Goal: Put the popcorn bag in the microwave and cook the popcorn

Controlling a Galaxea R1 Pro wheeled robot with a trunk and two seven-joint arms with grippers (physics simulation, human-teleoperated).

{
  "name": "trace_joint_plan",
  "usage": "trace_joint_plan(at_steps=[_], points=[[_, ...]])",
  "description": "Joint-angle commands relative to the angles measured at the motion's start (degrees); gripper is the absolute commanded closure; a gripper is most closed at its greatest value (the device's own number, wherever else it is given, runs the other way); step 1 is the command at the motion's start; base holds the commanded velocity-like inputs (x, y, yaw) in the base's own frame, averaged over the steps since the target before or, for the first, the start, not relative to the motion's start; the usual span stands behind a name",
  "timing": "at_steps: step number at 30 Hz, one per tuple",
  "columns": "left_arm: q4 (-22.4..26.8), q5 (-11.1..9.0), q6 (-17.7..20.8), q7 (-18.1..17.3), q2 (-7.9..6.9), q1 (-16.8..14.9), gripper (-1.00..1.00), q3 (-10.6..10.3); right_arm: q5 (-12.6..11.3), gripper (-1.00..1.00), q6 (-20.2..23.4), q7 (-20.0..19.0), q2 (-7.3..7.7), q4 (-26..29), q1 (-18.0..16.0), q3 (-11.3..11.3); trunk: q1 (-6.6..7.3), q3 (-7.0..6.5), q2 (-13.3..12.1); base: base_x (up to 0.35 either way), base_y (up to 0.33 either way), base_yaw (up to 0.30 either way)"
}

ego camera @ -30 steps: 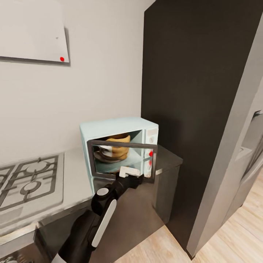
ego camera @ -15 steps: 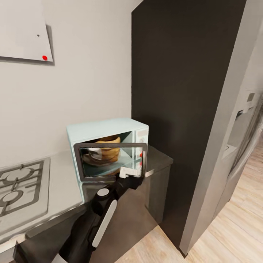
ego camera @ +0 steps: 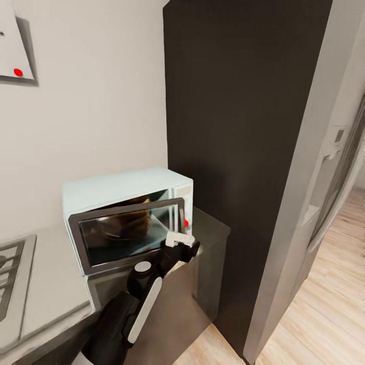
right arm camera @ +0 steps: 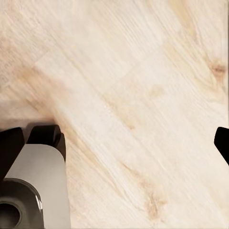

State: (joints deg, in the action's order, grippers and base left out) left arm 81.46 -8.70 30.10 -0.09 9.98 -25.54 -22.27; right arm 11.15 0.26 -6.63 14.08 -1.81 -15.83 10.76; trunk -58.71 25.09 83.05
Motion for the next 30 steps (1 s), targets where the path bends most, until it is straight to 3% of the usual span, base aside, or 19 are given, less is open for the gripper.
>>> trace_joint_plan(at_steps=[1,7,13,30], points=[[0.2,-0.3,0.3,0.0,0.01,0.0,-1.00,0.2,0.5,-1.00,0.0,-0.1,0.05,-0.1,-0.1,0.5,-0.02,0.06,0.0,0.170,0.000,-0.043],[0.4,-0.4,0.3,0.2,0.01,0.0,-1.00,1.4,0.5,-1.00,0.0,-0.1,0.24,-0.1,-0.1,0.5,-0.02,0.06,0.0,0.124,0.000,-0.007],[0.3,-0.4,0.4,5.2,0.01,0.0,-1.00,2.2,0.5,-1.00,0.0,-0.2,0.25,-0.1,-0.1,0.5,-0.02,0.06,0.0,0.108,0.000,0.000],[0.1,-0.5,0.3,5.9,0.01,0.0,-1.00,2.3,0.6,-1.00,0.1,-0.2,0.25,-0.1,-0.1,0.5,-0.02,0.06,0.0,0.106,0.000,0.000]])
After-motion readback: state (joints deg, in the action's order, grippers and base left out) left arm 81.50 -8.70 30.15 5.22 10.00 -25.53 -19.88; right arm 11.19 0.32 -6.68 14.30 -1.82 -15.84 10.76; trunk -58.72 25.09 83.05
